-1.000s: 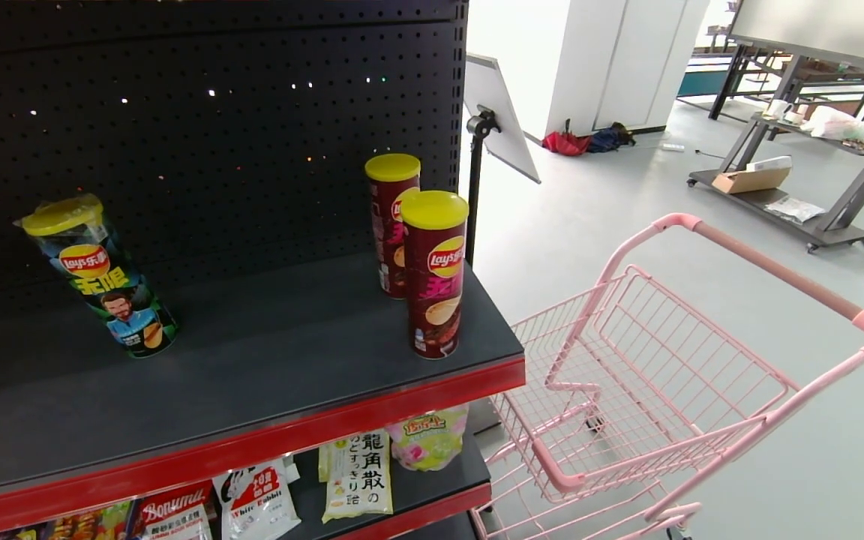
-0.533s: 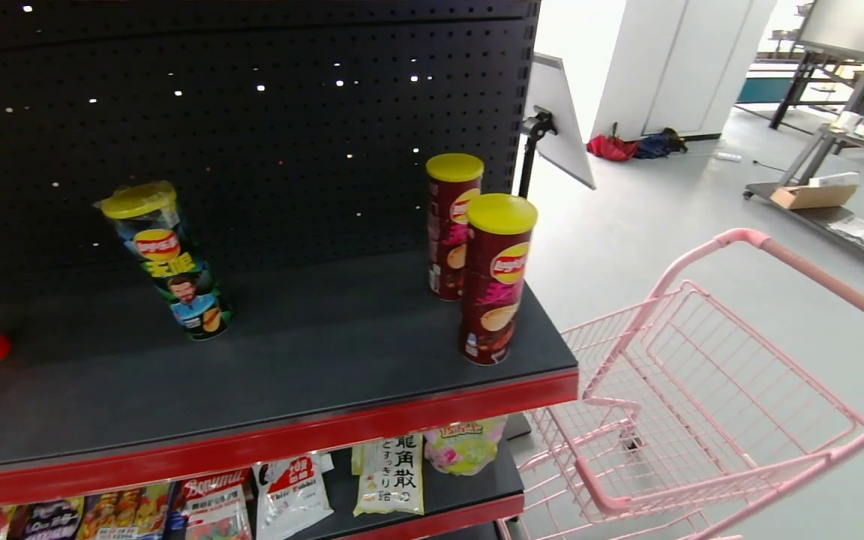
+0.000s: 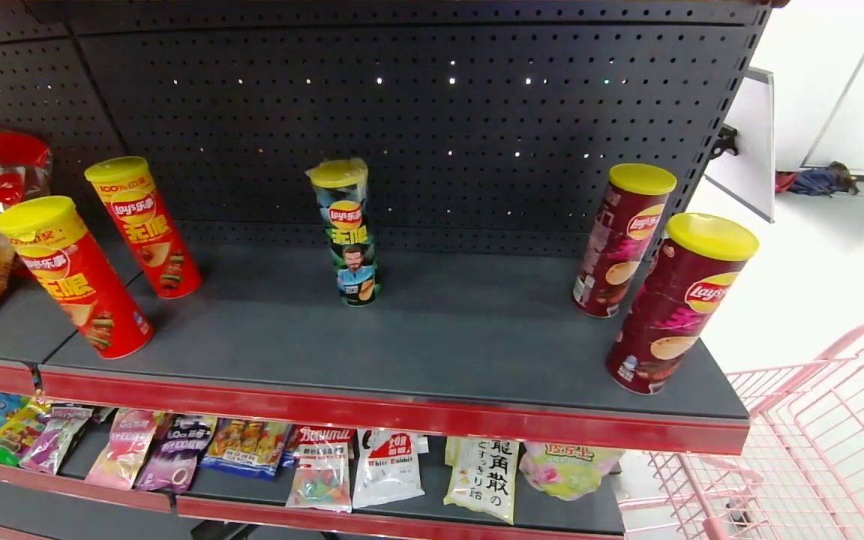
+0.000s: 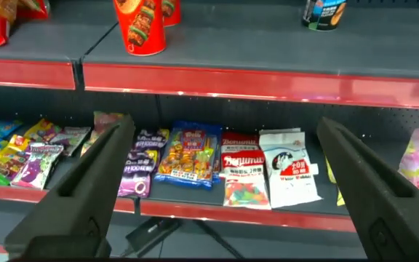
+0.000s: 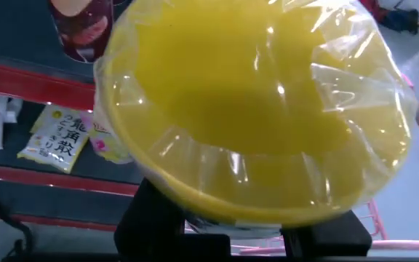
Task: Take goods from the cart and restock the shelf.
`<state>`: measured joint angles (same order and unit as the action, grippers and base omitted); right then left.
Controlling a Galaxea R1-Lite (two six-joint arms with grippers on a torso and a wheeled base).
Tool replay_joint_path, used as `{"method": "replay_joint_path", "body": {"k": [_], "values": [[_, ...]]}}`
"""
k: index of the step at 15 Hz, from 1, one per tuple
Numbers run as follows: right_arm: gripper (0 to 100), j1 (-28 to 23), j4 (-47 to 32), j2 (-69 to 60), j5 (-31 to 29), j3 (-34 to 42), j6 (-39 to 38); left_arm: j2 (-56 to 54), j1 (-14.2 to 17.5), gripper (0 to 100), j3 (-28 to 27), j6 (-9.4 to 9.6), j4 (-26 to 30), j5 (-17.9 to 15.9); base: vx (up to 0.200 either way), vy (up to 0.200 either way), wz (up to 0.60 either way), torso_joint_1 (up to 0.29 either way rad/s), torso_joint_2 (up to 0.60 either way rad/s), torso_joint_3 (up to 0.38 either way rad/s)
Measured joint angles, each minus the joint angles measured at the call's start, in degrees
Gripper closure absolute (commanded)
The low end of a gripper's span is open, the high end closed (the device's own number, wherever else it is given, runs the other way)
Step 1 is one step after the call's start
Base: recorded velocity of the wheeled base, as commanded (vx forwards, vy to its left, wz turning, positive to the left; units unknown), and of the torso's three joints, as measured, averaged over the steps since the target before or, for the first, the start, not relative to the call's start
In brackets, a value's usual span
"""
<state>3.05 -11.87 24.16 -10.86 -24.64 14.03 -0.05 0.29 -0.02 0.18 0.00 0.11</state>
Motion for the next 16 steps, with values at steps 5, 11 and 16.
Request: {"method": "replay_joint_path", "body": {"k": [5,11,16], "values": [[100,1.5,3.2,-8.8,4.1,7.2,-4.5,0.0,0.0,0,0.0,0.11,0.0,-0.1,0.000,0.120,0.00,-0.002,0.00,0.001],[100,1.9,3.0,-13.8,9.9,9.2,-9.4,0.0,0.0,0,0.0,0.13,0.0,-0.2,0.000,0.200,0.00,0.008,0.00,0.002],[100,1.0,2.8,-15.7,9.1,10.4,-8.5,0.0,0.0,0,0.0,0.09,0.0,-0.1,0.000,0.200,0.00,0.003,0.00,0.001]]}}
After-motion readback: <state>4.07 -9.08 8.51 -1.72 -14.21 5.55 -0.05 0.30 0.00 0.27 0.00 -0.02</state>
